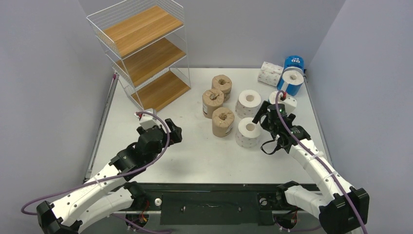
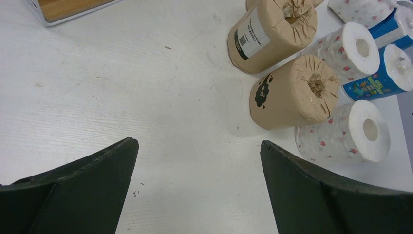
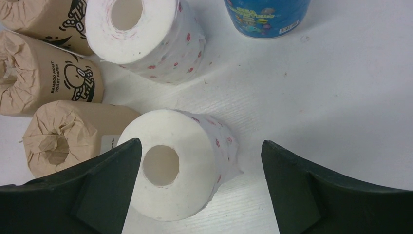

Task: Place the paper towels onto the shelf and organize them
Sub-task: Pick up the paper towel from the center of the board.

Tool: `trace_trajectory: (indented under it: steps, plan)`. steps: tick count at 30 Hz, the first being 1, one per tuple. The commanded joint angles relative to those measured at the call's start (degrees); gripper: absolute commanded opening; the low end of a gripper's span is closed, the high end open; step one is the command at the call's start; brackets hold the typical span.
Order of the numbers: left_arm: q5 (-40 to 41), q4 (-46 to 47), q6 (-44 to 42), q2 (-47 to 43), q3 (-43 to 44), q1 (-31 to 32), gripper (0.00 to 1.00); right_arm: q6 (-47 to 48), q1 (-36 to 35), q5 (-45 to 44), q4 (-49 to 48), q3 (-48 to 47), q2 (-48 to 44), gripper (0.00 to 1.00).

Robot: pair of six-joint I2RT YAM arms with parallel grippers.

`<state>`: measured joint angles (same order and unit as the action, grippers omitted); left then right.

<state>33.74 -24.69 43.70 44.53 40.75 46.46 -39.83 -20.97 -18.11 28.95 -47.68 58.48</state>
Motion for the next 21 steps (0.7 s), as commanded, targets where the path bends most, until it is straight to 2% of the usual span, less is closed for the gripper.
trace_trajectory:
  steps: [1,21]
  plan:
    - [-3.1,10.1,0.2,-4.0,-5.9,0.0,0.96,1.7,1.8,7.0,-1.0,-0.9,1.8,0.88]
    - [-5.0,8.3,4.0,-4.6,-10.0,-0.1,0.96,3.9,0.7,8.7,2.2,-1.4,8.8,0.73]
